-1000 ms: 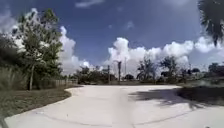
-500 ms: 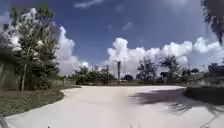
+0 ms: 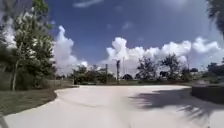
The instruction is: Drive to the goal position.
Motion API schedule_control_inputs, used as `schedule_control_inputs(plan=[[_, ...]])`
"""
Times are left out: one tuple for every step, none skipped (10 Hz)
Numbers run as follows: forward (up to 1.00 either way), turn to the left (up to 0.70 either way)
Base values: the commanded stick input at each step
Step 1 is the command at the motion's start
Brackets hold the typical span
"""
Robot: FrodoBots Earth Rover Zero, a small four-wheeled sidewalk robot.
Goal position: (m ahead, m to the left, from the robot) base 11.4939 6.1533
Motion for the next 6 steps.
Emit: schedule_control_inputs(plan=[[0.85, 0.00], [0.85, 0.00], [0.85, 0.00], [0.85, 0.13], [0.85, 0.29], [0.85, 0.34]])
